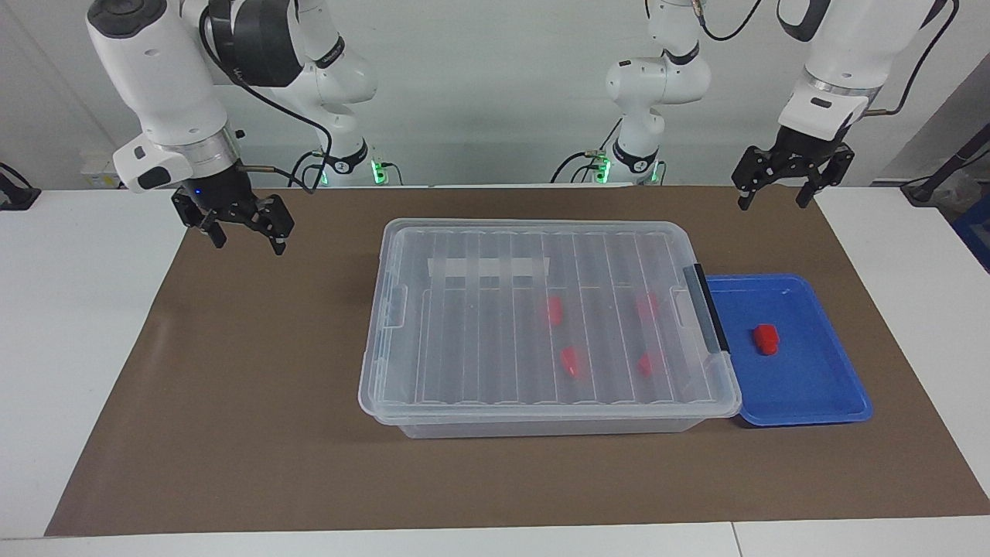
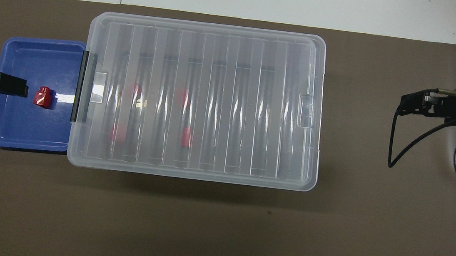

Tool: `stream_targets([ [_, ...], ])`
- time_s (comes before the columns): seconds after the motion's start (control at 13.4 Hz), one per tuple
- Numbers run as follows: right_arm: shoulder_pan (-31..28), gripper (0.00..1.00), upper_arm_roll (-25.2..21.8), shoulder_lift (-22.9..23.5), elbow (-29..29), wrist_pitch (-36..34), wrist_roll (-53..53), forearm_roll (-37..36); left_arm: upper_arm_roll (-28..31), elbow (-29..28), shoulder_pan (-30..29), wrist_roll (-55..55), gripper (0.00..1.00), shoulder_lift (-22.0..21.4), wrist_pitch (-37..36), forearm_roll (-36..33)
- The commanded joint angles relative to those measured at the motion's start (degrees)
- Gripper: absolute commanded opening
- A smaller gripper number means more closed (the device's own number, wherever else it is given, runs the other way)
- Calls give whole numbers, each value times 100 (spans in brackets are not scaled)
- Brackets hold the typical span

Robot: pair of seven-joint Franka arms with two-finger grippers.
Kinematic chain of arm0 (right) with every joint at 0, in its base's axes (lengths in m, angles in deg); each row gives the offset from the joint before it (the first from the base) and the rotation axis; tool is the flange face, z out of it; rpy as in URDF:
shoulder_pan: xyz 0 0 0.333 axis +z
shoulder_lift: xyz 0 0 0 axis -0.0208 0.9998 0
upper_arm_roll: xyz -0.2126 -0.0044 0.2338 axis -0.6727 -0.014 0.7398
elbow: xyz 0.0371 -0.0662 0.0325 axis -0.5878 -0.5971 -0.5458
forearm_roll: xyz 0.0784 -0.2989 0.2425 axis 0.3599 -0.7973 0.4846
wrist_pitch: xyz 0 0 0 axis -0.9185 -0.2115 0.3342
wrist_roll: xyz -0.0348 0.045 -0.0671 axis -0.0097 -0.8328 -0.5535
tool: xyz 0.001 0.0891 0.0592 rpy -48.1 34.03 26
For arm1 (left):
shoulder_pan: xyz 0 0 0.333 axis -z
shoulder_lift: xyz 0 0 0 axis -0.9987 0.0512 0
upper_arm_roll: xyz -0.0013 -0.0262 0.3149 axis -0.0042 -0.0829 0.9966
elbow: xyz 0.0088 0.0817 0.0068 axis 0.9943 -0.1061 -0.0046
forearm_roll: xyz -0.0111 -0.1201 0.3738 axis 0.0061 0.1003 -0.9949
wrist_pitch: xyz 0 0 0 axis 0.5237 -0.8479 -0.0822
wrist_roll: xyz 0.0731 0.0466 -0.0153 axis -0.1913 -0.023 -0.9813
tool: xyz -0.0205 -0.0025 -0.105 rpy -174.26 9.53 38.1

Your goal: Place red block in blue tray from box

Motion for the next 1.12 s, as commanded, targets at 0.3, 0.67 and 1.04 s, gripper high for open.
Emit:
stream_targets([
  [0.3, -55, 100, 58, 21, 124, -240, 301, 5, 49, -94, 22, -30, 100, -85, 18, 90],
  [0.67, -46, 100, 58, 4, 142, -502, 433, 31, 49, -94, 22, -30, 100, -85, 18, 90],
  [1.04, -11, 100, 49, -392, -262, -574, 337, 93, 49, -94, 22, -30, 100, -85, 18, 90],
])
